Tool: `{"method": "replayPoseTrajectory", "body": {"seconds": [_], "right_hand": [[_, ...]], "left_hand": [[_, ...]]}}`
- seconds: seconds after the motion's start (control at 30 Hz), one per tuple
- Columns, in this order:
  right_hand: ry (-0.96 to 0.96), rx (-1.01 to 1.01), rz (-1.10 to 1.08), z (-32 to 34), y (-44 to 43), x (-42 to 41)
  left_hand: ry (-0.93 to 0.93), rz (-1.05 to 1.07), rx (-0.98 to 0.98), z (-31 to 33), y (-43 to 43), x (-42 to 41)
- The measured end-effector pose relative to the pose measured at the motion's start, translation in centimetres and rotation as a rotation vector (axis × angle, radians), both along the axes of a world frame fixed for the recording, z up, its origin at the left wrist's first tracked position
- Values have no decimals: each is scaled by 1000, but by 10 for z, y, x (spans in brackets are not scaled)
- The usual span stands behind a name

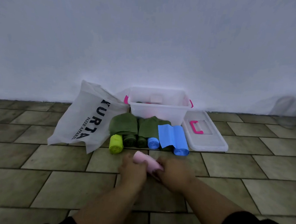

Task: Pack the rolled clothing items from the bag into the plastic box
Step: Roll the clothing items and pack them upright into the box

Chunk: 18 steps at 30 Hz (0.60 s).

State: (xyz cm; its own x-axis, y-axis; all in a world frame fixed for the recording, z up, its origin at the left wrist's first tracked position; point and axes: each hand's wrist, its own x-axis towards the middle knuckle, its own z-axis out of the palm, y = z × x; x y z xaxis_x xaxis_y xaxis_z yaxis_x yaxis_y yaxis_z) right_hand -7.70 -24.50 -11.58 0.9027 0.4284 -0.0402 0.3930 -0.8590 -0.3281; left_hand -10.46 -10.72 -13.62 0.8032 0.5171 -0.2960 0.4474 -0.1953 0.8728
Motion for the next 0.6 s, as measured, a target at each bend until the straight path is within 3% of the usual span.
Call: {"method": "replayPoseTrajectory", "body": {"seconds": [0.07,0.1,0.37,0.5,0.6], "right_hand": [[92,44,-62,3,6,-1],[130,52,-86,4,8,-2],[509,444,-190,8,5,-17],[697,828,-368,5,3,-17],[928,1051,-416,8,-2,-6]], "left_hand": [[24,53,-349,3,-13,-1],[19,57,-412,6,-17,-2],[-42,15,-364,13,-16,3],[-119,18,-655,11,-15,1],[-147,-89,-498,14,-15,9]]}}
